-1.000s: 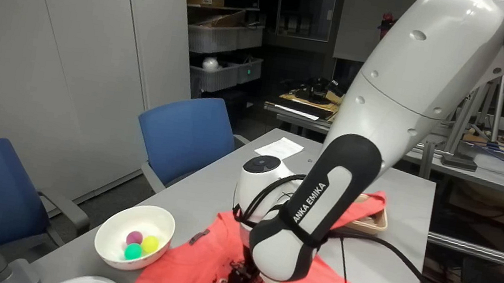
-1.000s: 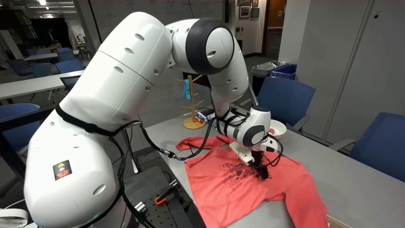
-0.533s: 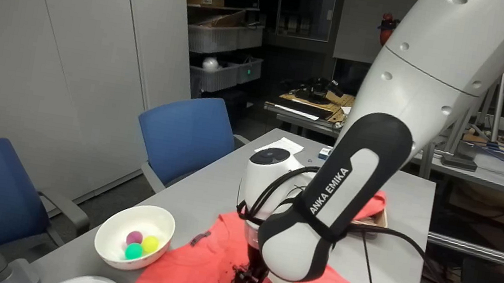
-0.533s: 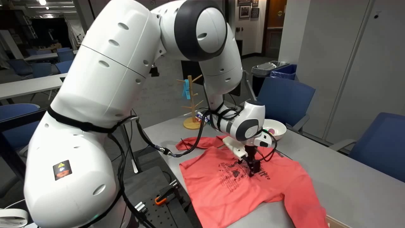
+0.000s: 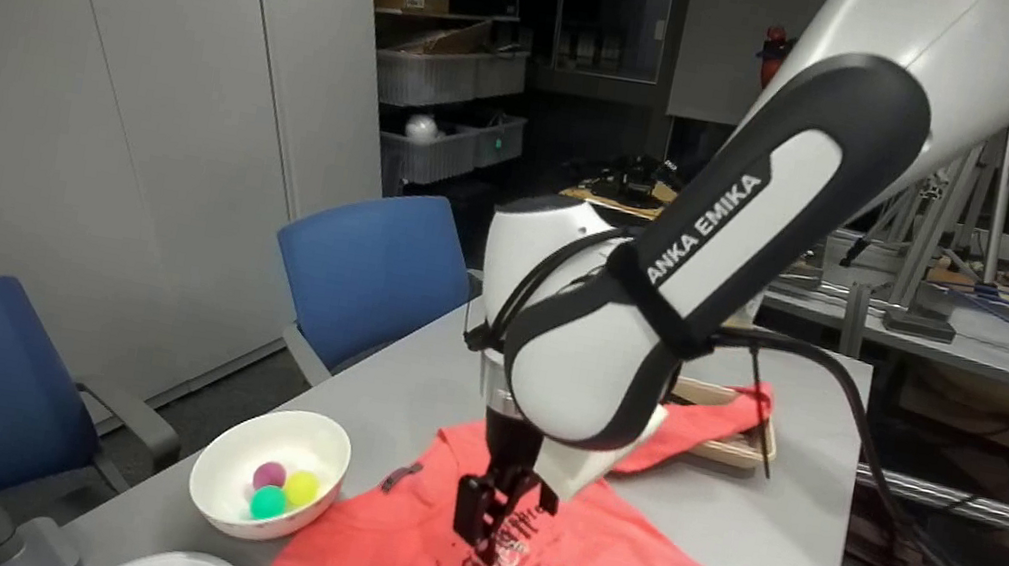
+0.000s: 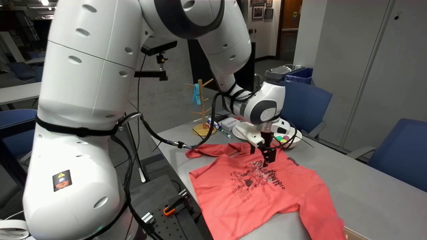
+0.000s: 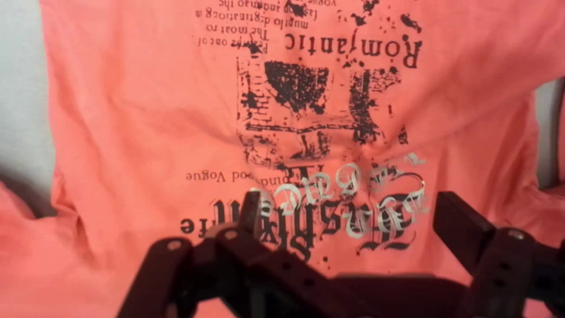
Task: Fold up the peach sweat shirt on the table.
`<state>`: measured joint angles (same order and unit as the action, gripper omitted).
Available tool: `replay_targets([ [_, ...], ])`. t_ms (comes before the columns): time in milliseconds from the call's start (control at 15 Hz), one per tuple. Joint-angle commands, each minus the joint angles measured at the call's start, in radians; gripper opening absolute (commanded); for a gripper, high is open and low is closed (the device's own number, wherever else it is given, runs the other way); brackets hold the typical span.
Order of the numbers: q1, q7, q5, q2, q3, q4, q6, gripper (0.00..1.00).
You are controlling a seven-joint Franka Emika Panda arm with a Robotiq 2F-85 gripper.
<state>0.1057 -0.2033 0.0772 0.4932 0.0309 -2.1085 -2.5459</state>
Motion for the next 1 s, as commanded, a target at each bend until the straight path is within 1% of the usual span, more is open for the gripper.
replay_targets([
  [0, -0.062, 0.044, 0.075, -0.122, 0.018, -0.050, 0.071, 1.00],
  [133, -0.085, 0.036, 0.110, -0.160, 0.006, -0.070, 0.085, 1.00],
  [267, -0.104, 0.026, 0.127, -0.190, -0.010, -0.102, 0.074, 1.00],
  [400, -0.121, 0.043, 0.139, -0.235, -0.015, -0.163, 0.030, 1.00],
  [467, -0.102, 0.013, 0.102, -0.168, -0.021, -0.085, 0.065, 1.00],
  [667, -0.113, 0.014, 0.109, -0.203, -0.025, -0.128, 0.055, 1.00],
  [867, -0.113, 0.014, 0.109, -0.210, -0.024, -0.136, 0.054, 1.00],
  [933, -0.092, -0.053, 0.091, -0.191, -0.034, -0.124, 0.029, 1.00],
])
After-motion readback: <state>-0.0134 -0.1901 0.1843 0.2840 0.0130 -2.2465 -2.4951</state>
